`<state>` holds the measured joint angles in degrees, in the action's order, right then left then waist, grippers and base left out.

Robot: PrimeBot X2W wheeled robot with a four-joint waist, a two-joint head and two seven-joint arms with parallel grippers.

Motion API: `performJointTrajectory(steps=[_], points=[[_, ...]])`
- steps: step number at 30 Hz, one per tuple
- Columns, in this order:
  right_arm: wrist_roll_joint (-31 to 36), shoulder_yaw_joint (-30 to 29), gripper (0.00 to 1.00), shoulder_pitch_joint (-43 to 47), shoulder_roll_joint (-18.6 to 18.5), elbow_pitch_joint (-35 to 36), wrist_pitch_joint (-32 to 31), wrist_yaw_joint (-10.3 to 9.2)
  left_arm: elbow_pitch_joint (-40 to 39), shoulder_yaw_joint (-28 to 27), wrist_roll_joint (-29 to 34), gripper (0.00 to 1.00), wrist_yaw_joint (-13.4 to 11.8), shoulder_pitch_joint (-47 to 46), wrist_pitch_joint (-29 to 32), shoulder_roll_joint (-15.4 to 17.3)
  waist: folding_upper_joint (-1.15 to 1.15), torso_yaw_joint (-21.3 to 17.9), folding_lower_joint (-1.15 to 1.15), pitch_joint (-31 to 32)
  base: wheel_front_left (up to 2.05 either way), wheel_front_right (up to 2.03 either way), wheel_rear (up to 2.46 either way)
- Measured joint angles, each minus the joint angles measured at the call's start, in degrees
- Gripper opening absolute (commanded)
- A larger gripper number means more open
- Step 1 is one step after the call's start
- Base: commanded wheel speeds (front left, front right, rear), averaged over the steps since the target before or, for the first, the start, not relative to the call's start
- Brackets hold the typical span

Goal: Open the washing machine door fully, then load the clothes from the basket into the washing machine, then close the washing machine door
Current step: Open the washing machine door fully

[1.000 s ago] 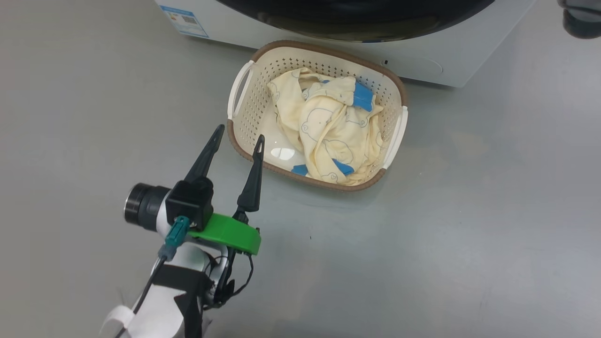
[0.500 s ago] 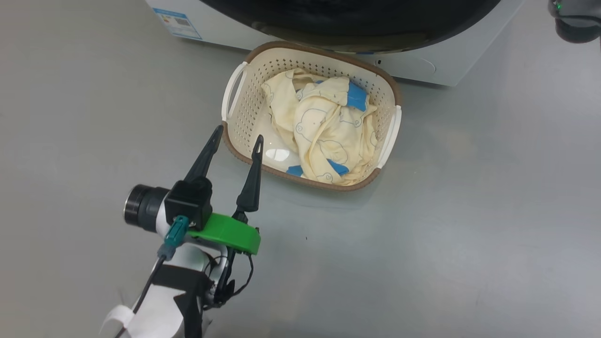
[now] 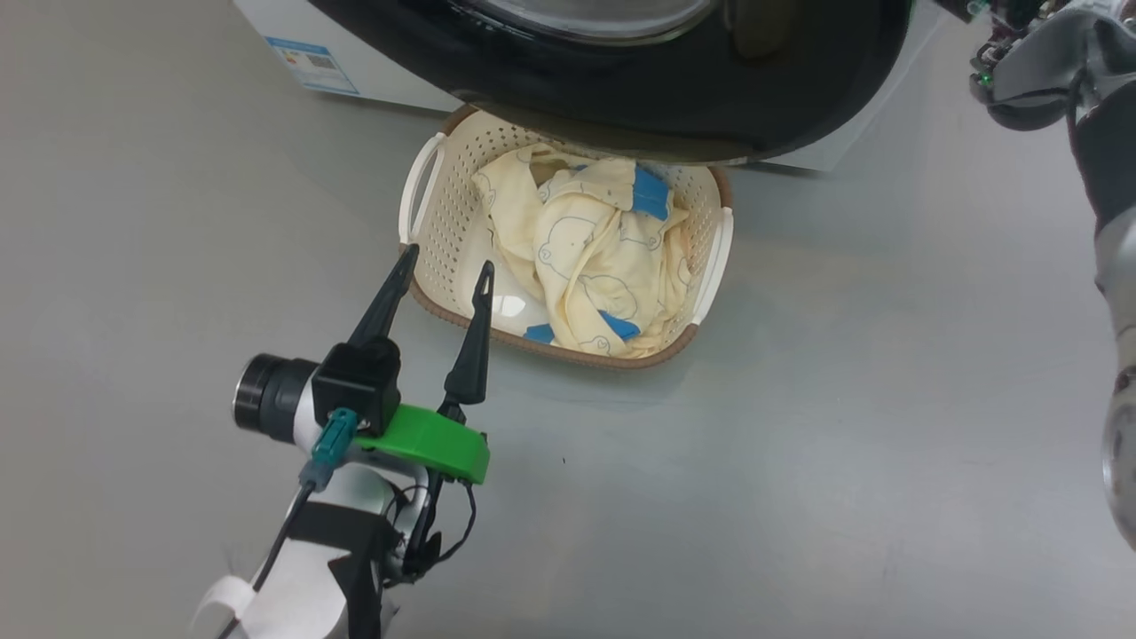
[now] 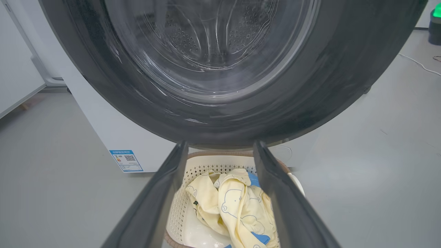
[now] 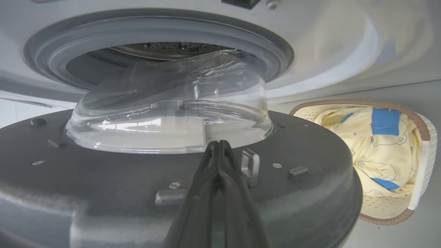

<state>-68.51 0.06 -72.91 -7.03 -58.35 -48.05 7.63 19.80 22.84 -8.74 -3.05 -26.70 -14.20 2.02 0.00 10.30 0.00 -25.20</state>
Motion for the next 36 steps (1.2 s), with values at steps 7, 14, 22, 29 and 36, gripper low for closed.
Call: performJointTrajectory(steps=[7, 14, 22, 29, 36], points=[[-0.57, 1.43, 0.0, 4.67, 1.1, 5.42, -4.32, 0.0, 0.69, -0.15, 0.1, 1.0, 0.07, 0.0, 0.0, 0.01, 0.0, -0.52, 0.0, 1.18, 0.0, 0.0, 0.0], [-1.59, 2.09, 0.0, 9.44, 1.88, 10.46, -7.97, 0.0, 1.6, -0.42, 0.65, 1.0, 0.3, 0.07, 0.0, 0.01, 0.0, -0.78, 0.0, 2.55, 0.0, 0.0, 0.0], [-3.57, 2.77, 0.0, 15.09, 2.52, 15.67, -10.6, 0.0, 3.01, -1.27, 0.9, 1.0, 0.3, 0.23, 0.0, 0.01, 0.0, -0.81, 0.0, 4.33, 0.0, 0.0, 0.0], [-7.28, 4.82, 0.0, 21.51, 2.61, 20.39, -11.32, 0.0, 4.75, -1.25, 1.09, 1.0, 0.31, 1.29, 0.0, 0.01, 0.0, -0.43, 0.0, 6.67, 0.0, 0.0, 0.0], [-11.11, 8.06, 0.0, 26.85, 2.9, 24.5, -11.22, 0.0, 5.71, -1.23, 1.09, 1.0, 0.33, 1.51, 0.0, 0.01, 0.0, 0.13, 0.0, 8.84, 0.0, 0.0, 0.0]])
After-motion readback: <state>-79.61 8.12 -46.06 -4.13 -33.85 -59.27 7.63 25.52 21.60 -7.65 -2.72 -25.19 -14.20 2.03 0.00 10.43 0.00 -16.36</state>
